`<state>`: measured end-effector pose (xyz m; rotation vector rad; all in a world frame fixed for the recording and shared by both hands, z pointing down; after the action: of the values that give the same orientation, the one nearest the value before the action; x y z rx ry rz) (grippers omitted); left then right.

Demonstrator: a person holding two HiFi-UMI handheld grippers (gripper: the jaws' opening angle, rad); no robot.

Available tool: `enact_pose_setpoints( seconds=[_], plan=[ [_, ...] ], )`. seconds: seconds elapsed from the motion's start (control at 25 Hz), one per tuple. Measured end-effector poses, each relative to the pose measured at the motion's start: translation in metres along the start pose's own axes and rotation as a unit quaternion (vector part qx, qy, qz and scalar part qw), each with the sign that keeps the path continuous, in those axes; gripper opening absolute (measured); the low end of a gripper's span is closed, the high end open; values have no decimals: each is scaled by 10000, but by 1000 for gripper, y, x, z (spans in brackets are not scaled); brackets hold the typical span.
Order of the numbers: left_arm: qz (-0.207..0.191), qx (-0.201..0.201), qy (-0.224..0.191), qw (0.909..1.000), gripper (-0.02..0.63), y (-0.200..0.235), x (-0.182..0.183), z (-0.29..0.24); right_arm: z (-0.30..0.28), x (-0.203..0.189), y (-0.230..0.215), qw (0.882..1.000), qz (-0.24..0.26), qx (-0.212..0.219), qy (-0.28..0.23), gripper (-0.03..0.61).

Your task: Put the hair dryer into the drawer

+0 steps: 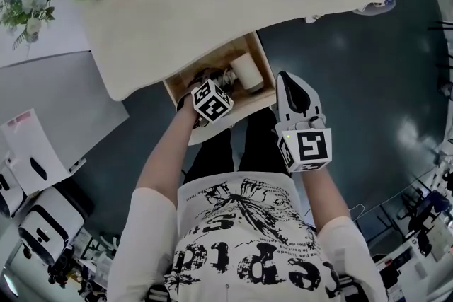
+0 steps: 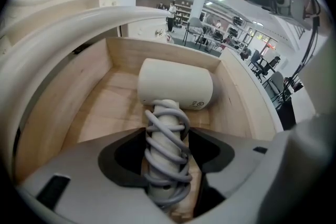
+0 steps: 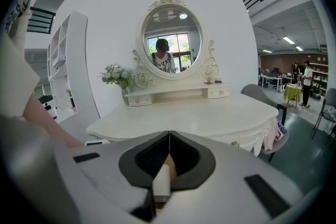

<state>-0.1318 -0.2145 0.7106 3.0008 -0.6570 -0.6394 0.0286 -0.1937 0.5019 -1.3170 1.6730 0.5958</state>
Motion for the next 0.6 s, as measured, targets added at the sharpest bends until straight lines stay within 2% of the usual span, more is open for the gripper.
enact_pose_setpoints(
  seconds=[0.32,0.4,0.52,0.6],
  plan=[
    [80,-6,490,9988,269,-3,-4,-3,7,3,1,10000,14,46,-28,17],
    [260,125,370,9989,270,0,0,7,10,6,1,10000,17,51,-55,17],
    [493,313,-87,9983,268,4,14,35,14,12,2,9999,-51,43,-90,17],
    [626,525,-471,9955,214,7,25,60,17,17,3,9999,-35,82,-125,17]
  ],
)
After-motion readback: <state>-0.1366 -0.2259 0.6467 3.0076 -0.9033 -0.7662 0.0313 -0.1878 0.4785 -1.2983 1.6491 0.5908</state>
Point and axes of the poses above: the fingertips, and each gripper's own axes: z backward along the fingers, y to its left, x out of its top, the point moved 7 cm from there along z, backward along the fingers, and after that the axes turned 4 degrees about x, right-handed, at the moved point
